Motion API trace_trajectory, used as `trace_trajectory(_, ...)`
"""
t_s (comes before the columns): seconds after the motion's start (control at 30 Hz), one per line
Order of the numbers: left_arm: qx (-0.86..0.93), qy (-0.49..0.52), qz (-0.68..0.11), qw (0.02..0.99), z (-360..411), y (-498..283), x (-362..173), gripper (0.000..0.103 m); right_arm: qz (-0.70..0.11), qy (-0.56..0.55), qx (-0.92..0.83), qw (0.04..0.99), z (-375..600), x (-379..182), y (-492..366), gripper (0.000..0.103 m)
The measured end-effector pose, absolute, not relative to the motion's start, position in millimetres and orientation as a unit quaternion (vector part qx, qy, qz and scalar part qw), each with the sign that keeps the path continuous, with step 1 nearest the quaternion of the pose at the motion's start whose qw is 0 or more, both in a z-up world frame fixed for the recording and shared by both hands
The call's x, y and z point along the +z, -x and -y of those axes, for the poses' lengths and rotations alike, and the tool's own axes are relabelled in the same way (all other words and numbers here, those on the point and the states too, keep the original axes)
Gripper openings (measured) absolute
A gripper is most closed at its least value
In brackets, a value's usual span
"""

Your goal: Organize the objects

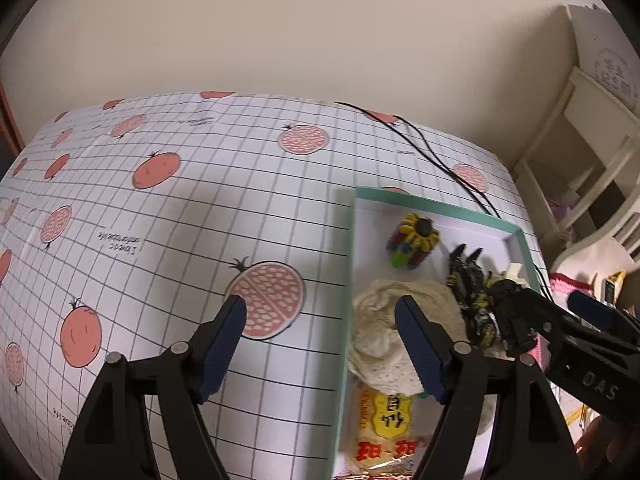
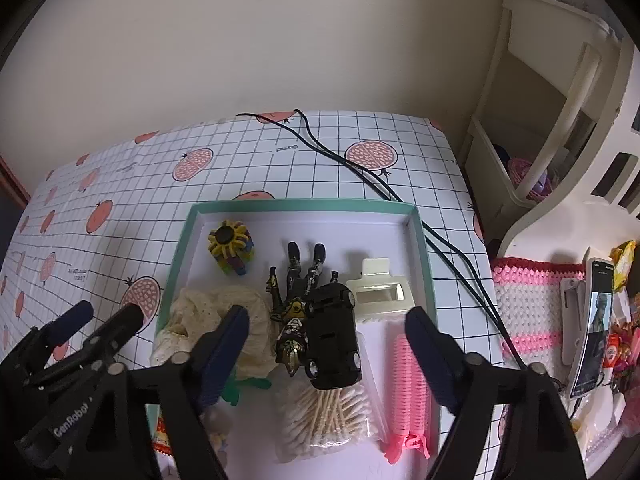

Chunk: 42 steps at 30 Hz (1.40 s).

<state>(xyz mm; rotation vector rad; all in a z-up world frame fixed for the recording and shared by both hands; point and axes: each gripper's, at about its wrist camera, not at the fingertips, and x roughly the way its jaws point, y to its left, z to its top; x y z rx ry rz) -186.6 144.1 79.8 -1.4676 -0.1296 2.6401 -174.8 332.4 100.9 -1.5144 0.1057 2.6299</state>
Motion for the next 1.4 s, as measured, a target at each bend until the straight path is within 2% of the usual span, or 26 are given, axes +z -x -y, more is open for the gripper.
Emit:
trace_trajectory(0.1,0.871,0.486,0.047,0.048,-138,188,78,0.08,-0.033,0.496,0.866,0.051,-331,101,175,0.091)
trace_trajectory(0.13,0.871,0.487,0.047,0.046,-137,189,78,0.087,-0.033,0.496,0.866,0.05,-330,101,175,0.091)
trace_trajectory(0.17,0.871,0.486,0.048,0.044,-135,189,77,0.089,-0.033,0.496,0.866,0.049,-330,101,175,0.091)
trace_trajectory(0.3,0.874,0.482,0.048,0.036,-130,190,77,0.09,-0.033,0.494,0.867,0.047,-329,101,175,0.102)
trace_trajectory(0.4,0.877,0.477,0.047,0.031,-126,191,78,0.098,-0.032,0.493,0.868,0.047,-329,101,175,0.102)
trace_trajectory(0.8,0.892,0.452,0.022,0.017,-114,191,88,0.099,-0.028,0.493,0.868,0.046,-324,101,174,0.103)
trace_trajectory(1.4,0.913,0.407,-0.002,0.022,-77,171,131,0.098,-0.006,0.473,0.88,0.047,-303,121,150,0.103)
